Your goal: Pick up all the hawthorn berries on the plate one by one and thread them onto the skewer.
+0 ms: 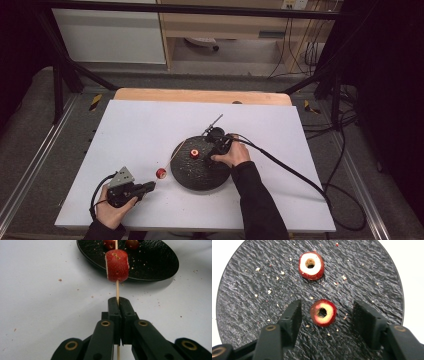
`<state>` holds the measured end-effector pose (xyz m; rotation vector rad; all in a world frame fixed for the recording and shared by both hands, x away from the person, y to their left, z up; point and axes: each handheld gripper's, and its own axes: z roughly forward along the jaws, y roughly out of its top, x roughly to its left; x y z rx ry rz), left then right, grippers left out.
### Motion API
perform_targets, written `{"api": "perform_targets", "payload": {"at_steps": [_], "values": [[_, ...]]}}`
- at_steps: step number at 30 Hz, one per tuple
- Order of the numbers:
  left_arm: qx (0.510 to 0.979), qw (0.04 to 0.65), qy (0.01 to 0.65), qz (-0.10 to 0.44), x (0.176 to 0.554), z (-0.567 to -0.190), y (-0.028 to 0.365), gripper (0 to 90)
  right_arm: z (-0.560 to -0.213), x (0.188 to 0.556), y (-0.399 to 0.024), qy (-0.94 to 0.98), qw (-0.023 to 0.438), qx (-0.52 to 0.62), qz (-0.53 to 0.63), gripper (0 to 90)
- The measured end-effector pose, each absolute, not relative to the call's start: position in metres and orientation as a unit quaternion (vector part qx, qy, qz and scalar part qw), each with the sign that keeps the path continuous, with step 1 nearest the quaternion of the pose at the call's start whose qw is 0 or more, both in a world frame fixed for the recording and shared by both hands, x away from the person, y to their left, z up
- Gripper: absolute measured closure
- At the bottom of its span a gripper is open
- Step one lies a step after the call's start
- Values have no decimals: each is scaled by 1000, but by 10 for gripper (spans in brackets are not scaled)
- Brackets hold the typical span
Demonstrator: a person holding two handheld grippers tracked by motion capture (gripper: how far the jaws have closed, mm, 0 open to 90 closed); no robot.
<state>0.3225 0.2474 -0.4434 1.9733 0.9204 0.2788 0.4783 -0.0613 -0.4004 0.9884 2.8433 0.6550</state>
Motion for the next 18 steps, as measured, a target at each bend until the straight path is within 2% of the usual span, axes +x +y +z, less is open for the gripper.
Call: {"api": "perform_targets", "payload": {"at_steps": [10,18], "values": [[801,455,372,112,322,-443,247,886,-407,482,-58,918,7,341,201,573],[802,455,372,112,322,-443,247,886,-409,483,-58,913,-6,356,200,621]]}}
